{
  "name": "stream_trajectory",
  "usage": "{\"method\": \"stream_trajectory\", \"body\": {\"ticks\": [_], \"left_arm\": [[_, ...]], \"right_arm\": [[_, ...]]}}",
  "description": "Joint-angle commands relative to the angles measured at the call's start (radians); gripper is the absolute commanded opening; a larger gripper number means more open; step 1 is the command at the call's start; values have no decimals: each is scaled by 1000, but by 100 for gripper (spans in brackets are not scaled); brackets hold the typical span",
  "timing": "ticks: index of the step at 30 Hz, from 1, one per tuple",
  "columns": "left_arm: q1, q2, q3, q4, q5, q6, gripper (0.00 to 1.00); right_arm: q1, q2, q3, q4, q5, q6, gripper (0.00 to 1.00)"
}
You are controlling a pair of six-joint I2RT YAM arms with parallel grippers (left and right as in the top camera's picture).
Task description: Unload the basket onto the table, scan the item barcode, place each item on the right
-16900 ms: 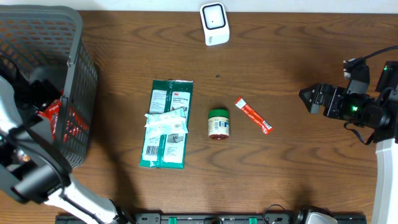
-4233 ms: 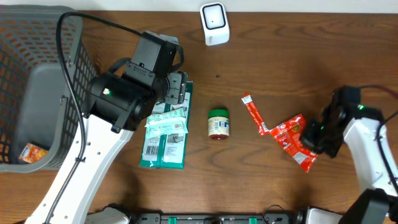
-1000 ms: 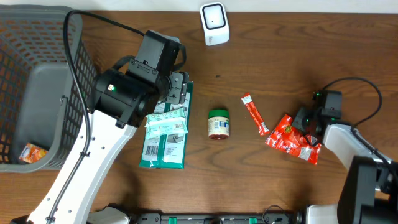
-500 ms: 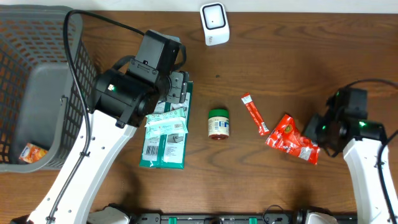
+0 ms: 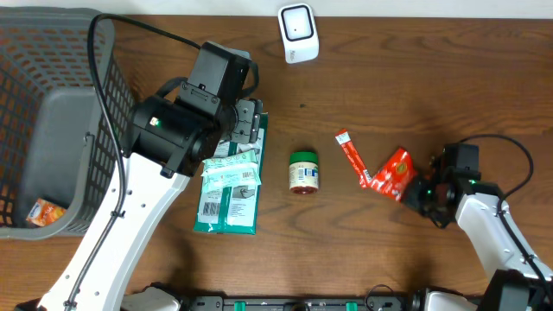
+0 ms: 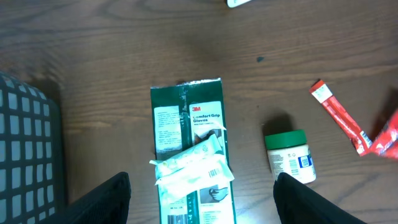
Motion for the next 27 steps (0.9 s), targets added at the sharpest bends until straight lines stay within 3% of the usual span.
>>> {"method": "stream_trajectory", "body": {"ticks": [1,4,9,12,15,19,24,27], "left_arm": [[0,6,5,1,-5,-13,74],[0,6,5,1,-5,-13,74],[0,6,5,1,-6,-13,74],[0,6,5,1,-6,-13,73],[0,6,5,1,-6,-13,73],[0,6,5,1,-6,-13,74],[0,6,5,1,-5,-14,73],[0,6,5,1,-5,-13,74]], "right_arm": [[13,19,-49,137,-21,166,1],[14,19,-64,255,-60,243,1],[14,17,-62,388,-193,252,1],[4,-5,-30,415,-335,243,1],[-17,-30,34,409,-348,187,1],[-43,-33,95,413,-238,49,3],[-44,4,92,402,27,16,6],[-46,66,92,430,60,11,7]]}}
